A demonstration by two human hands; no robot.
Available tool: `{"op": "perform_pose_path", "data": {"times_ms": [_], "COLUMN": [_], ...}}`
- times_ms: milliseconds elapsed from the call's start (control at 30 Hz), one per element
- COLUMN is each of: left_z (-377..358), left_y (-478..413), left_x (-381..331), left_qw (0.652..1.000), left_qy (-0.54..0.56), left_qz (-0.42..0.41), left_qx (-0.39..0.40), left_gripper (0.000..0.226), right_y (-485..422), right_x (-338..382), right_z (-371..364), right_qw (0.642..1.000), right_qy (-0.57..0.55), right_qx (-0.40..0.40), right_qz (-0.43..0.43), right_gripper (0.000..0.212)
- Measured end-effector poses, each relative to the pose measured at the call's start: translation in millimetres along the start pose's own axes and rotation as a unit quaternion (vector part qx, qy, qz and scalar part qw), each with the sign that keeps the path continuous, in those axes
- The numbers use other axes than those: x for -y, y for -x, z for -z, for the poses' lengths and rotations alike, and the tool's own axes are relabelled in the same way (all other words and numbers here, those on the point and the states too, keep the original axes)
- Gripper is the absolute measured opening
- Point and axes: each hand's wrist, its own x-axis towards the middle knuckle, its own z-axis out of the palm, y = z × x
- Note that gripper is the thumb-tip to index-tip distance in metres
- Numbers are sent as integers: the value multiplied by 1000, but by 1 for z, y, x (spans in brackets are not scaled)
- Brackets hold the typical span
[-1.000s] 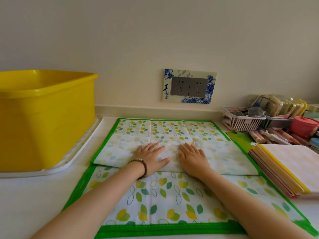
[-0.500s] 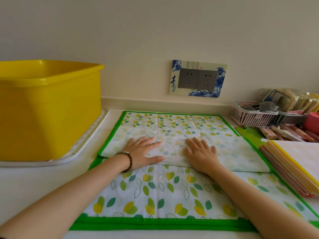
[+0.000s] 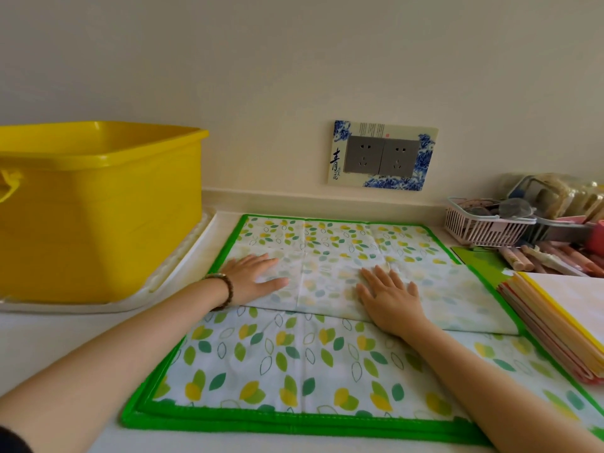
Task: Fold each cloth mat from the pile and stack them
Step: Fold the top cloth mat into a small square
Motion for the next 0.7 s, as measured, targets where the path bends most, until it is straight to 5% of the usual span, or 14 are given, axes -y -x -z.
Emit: {"op": "perform_pose_path", "data": {"times_ms": [167,300,433,533,700], "left_z": [2,-3,-1,3,14], "left_y": [-46,-73,-84,-89,-83], "left_x": [-40,-56,-55,-49,-40], "left_qw": [999,998,994,988,980], "left_qy": [-9,-22,78,124,175], "left_qz": [-35,-58,-69,-61,-65], "left_qx": [-10,2,-44,-63,-68], "left_gripper": [83,73,56,35,7], "right_y": [3,6,11,18,25], "right_x": [-1,-2,-4,-1,12], "right_z": [0,4,16,23,22], "right_qw": [999,997,983,954,928], "right_qy": [-26,-67,-165,-273,-302], "right_qx": [-23,-39,-33,13,68], "right_qz": [5,20,74,121,207], "right_gripper": [55,55,44,30,18]}}
